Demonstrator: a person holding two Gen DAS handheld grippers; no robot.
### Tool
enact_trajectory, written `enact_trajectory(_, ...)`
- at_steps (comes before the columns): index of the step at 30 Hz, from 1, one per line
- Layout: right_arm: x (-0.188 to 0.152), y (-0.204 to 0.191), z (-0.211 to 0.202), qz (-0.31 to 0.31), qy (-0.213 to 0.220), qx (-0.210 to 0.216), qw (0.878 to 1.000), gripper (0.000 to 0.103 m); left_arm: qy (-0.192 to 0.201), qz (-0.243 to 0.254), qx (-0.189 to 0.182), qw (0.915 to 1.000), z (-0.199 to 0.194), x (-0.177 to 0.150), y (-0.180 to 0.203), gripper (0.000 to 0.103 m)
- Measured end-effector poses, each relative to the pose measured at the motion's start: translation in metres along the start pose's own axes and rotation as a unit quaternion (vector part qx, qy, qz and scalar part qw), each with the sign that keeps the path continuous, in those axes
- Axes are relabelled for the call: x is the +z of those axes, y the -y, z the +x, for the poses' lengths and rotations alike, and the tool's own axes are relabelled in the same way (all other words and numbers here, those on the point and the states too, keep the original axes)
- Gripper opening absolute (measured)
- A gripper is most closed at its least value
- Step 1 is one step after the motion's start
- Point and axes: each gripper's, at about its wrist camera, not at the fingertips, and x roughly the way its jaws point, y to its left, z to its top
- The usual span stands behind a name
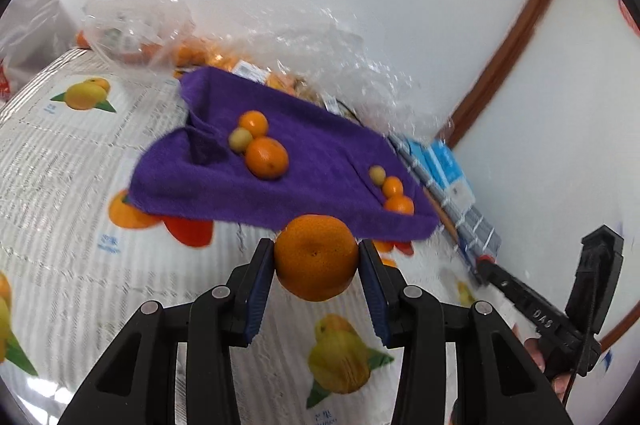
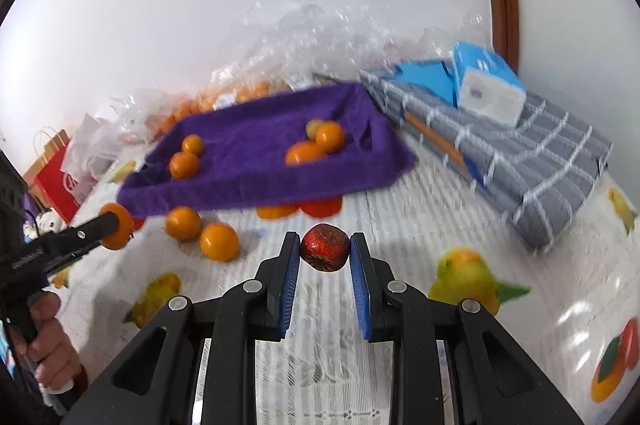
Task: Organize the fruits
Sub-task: 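Lift both fruits over the towel and open both grippers to drop them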
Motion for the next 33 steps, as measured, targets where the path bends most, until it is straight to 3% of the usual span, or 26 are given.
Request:
enact_trajectory(9,0.071,-0.008,0.001,-0.035,0.063,-0.018,0.997,0.025,0.045,0.011,0.058,0.9972,0.001,0.059,-0.011,0.040)
enact_trajectory(18,0.124,-0.012,0.061,-0.024,0.057,-0.009,0.998,0.025,0.046,-0.019,0.092,0.9945,0.047,0.119,-0.027,0.040)
enact_trajectory(27,0.148,-0.019,0.137,-0.041,0.015,-0.011,0.999,0.025,-0.001,-0.003,0.146,0.9892,0.111,0.154,-0.030,0.040)
enact_trajectory(33,0.137,0.000,0.187,-0.021,-0.052,-0.024,0.998,0.025,-0.050,0.001,0.177,0.9829,0.148,0.154,-0.042,0.040)
